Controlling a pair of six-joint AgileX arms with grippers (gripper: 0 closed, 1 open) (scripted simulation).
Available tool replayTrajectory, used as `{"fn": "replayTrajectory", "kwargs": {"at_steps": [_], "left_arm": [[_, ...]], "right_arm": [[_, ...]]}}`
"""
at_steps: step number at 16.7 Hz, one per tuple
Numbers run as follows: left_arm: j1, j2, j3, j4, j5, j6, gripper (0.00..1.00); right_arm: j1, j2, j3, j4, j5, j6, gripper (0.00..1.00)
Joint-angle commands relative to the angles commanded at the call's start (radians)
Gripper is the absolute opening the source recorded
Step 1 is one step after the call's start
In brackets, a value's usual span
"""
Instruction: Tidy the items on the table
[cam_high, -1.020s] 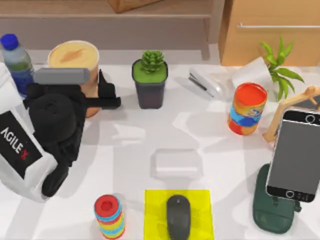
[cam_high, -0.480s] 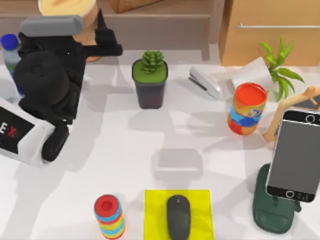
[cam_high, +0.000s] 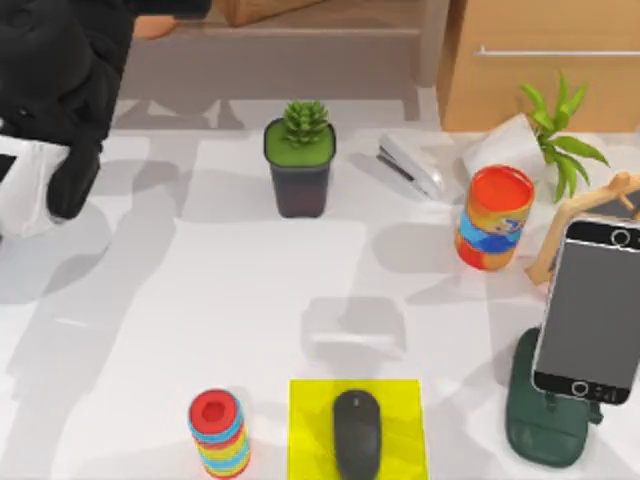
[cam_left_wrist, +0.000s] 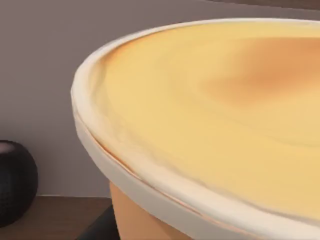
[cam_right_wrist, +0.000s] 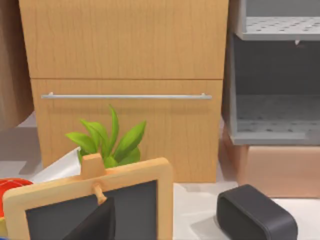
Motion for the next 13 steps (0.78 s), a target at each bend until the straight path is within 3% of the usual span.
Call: {"fn": "replayTrajectory", "kwargs": {"at_steps": [13], "left_arm": [[0.240,0.085,0.370,-0.518,0.168,0.033,0.00]], "right_arm": [[0.000,0.000,0.000,0.000,0.000,0.000,1.00]]}}
